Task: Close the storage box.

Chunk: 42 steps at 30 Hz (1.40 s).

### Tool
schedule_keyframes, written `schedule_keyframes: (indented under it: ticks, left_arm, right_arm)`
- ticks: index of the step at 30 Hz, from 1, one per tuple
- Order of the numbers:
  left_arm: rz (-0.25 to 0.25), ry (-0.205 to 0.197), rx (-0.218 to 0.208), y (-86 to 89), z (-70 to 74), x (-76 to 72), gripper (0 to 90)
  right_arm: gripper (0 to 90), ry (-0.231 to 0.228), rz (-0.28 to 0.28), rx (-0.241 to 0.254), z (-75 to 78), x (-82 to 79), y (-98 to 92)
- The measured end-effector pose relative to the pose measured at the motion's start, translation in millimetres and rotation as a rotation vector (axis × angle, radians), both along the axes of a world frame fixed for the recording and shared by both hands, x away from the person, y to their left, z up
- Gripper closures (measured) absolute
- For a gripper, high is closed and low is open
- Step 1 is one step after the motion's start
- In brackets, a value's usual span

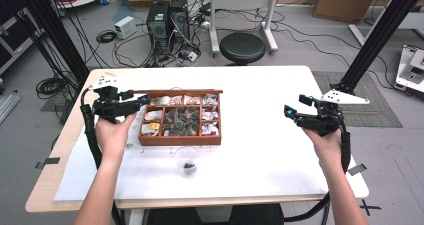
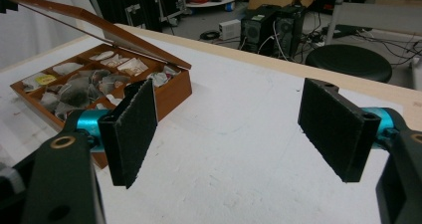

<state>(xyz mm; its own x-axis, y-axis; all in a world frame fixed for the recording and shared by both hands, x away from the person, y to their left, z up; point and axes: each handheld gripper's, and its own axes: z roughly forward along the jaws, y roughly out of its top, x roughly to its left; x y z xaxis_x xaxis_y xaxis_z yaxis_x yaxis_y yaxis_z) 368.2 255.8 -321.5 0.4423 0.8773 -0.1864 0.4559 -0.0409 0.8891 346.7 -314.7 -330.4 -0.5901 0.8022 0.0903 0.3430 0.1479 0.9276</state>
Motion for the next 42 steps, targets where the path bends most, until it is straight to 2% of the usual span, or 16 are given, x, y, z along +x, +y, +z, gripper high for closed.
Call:
schedule_keyframes:
  ticks: [12, 27, 42]
  left_arm:
    - [-0.016, 0.005, -0.022, 2.8, -14.2, -9.7, 32.9]
    - [-0.029, -0.004, -0.004, 3.3, -33.2, -23.0, 32.9]
    - [-0.050, 0.001, 0.052, 2.4, -44.3, -30.2, 32.9]
  right_arm:
    - [23.8, 0.001, -0.007, 0.000, -0.8, -0.3, 1.3]
    - [24.0, -0.001, -0.009, -0.004, -2.1, 0.1, 2.4]
    - [24.0, 0.002, -0.009, -0.005, -3.1, 0.1, 3.8]
